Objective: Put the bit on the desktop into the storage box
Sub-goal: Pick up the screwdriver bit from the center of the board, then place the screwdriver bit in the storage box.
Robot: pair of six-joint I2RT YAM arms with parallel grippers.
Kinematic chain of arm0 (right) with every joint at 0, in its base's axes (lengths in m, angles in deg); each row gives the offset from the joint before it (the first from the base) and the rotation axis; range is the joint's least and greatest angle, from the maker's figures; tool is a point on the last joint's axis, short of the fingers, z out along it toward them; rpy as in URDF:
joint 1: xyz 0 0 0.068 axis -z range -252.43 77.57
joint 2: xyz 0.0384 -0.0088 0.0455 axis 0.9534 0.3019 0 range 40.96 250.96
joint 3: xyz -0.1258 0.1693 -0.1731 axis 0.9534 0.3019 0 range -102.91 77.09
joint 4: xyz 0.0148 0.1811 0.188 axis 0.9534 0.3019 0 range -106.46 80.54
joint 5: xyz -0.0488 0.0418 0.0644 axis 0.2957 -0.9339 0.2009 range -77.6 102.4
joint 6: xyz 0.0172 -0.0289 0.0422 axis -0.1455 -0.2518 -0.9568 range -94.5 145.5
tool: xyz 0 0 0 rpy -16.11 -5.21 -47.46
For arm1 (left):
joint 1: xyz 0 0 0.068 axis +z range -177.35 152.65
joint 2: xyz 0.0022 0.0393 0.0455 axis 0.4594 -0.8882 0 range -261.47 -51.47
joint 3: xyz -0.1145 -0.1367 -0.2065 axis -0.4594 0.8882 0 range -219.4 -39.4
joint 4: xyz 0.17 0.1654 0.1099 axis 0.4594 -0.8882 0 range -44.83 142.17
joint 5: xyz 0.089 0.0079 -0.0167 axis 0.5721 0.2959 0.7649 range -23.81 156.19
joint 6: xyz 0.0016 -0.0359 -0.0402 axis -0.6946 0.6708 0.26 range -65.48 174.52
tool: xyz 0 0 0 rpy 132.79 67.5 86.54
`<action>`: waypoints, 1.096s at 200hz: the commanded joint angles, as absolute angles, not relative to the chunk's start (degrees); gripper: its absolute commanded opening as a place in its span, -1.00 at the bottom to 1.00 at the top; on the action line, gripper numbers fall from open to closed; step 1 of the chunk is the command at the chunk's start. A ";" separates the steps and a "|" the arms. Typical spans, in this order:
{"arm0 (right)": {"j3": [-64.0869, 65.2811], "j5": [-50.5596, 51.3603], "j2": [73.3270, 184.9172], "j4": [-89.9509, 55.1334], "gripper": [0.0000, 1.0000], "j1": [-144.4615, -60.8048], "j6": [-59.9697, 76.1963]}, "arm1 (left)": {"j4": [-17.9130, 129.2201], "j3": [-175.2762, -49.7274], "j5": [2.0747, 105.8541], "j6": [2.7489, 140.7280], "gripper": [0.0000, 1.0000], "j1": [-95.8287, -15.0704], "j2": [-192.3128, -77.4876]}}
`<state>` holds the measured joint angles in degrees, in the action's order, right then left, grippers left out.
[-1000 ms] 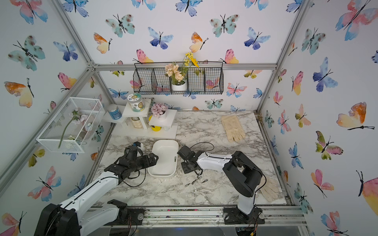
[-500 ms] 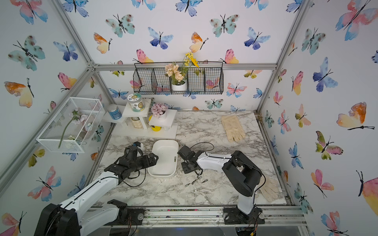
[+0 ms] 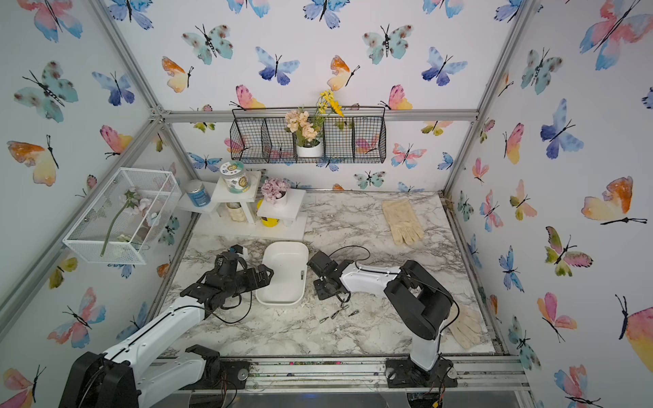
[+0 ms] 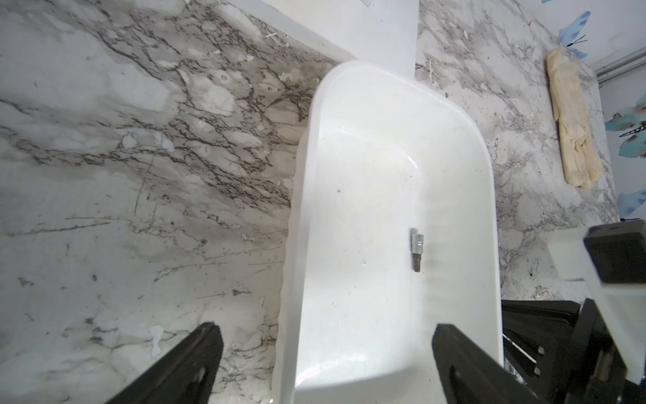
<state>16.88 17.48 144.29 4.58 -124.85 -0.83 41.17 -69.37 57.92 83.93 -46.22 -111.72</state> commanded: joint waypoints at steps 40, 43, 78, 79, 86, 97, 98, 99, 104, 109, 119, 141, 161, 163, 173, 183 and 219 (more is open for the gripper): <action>13.46 20.03 136.55 10.42 -0.77 -124.64 -0.27 | 39.95 -68.67 59.20 83.67 0.98 -46.49 -110.71; 12.96 20.12 136.10 10.63 -0.77 -124.64 -0.13 | 39.95 -68.74 59.20 83.64 0.98 -46.46 -110.75; 8.86 16.27 133.95 9.10 -0.77 -124.67 2.16 | 39.87 -69.01 59.56 83.70 0.98 -46.42 -110.71; 8.78 16.09 133.95 8.93 -0.77 -124.65 2.27 | 39.87 -69.02 59.62 83.70 0.98 -46.47 -110.67; 8.27 14.27 134.07 7.80 -0.77 -124.66 2.80 | 39.74 -69.07 59.82 83.74 0.98 -46.51 -110.49; 7.22 11.65 134.69 6.30 -0.77 -124.64 3.26 | 39.44 -69.24 60.15 83.87 0.98 -46.50 -110.28; 7.17 11.50 134.80 6.17 -0.77 -124.64 3.26 | 39.43 -69.21 60.18 83.87 0.98 -46.46 -110.23; 7.06 11.42 134.90 6.02 -0.77 -124.64 3.26 | 39.34 -69.20 60.20 83.87 0.98 -46.49 -110.21; 6.46 10.42 135.45 5.64 -0.77 -124.68 3.31 | 39.11 -69.27 60.40 83.87 0.98 -46.51 -110.11; 5.76 9.51 136.16 5.52 -0.76 -124.72 3.41 | 38.85 -69.45 60.60 83.81 0.98 -46.51 -110.01; 4.21 8.14 137.72 5.34 -0.77 -124.77 3.61 | 38.26 -69.70 61.16 83.70 0.98 -46.50 -109.79; 0.62 6.73 141.84 5.14 -0.77 -125.20 4.13 | 37.33 -70.06 62.36 83.71 0.99 -46.51 -109.31; -2.72 6.12 145.89 5.59 -0.77 -125.84 4.64 | 36.80 -70.29 63.11 83.70 0.99 -46.48 -109.22; -3.03 6.08 146.20 5.71 -0.77 -125.93 4.66 | 36.75 -70.32 63.23 83.70 0.99 -46.50 -109.22; -4.53 6.00 148.07 5.95 -0.77 -126.21 4.67 | 36.55 -70.42 63.47 83.70 1.00 -46.46 -109.29; -5.68 5.69 149.81 5.91 -0.77 -126.47 4.76 | 36.28 -70.57 63.84 83.70 1.00 -46.47 -109.46; -8.39 5.02 154.30 5.78 -0.75 -127.23 4.49 | 34.16 -70.34 68.09 84.73 1.00 -46.48 -108.50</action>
